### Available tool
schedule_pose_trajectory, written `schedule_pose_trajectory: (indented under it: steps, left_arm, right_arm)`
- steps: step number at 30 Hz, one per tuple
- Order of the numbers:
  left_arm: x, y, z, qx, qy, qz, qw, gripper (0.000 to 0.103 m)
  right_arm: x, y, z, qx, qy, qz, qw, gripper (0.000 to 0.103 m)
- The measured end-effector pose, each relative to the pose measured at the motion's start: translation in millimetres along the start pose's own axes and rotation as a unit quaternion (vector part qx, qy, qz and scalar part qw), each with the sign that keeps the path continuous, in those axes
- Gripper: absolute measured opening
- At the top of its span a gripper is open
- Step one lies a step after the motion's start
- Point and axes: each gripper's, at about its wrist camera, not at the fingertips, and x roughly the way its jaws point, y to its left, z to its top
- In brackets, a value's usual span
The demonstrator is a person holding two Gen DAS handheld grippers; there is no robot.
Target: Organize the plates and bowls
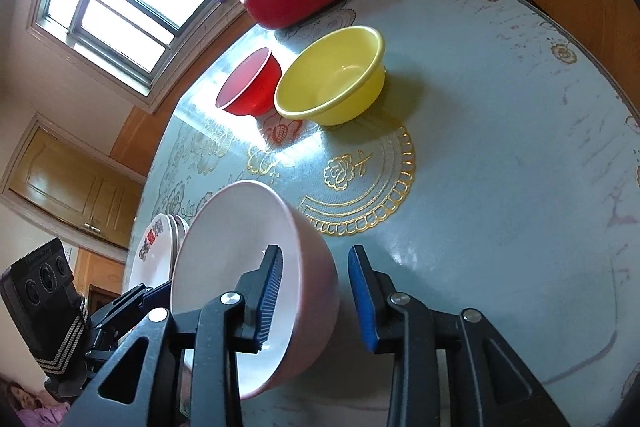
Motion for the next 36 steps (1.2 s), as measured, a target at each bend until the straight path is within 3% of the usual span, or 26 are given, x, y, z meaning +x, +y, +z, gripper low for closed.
schedule_pose_trajectory:
  steps: [7,14,16,18,22,31,33,36]
  left_arm:
    - [-12,8,18,-0.013,-0.025,0.006,0.9996,0.057]
    - [-2,21,59,-0.031,-0.034,0.028,0.9986,0.051]
    - [7,26,71,-0.038,-0.028,0.038,0.9982,0.049]
    - [15,30,82,-0.044,-0.022,0.038,0.9981,0.042]
    - [36,35,100,-0.05,-0.003,0.04,0.9979,0.037]
    - [82,38,137,-0.026,0.035,0.05,0.9978,0.037]
    - [95,41,144,-0.023,0.047,0.048,0.9975,0.037]
    - [114,45,149,-0.019,0.066,0.042,0.9968,0.029]
  right_arm:
    - [-22,-6,15,0.009,-0.04,0.008,0.999,0.037]
    - [-24,-10,50,0.006,-0.081,-0.001,0.997,0.034]
    - [-17,-10,61,0.009,-0.079,-0.002,0.997,0.029]
    - [-9,-10,72,0.01,-0.076,-0.001,0.997,0.028]
    - [5,-10,92,0.005,-0.069,-0.008,0.998,0.028]
    - [38,-28,127,0.017,-0.054,-0.038,0.998,0.029]
    - [47,-33,129,0.021,-0.046,-0.028,0.998,0.029]
    - [60,-32,128,0.002,-0.037,-0.05,0.998,0.011]
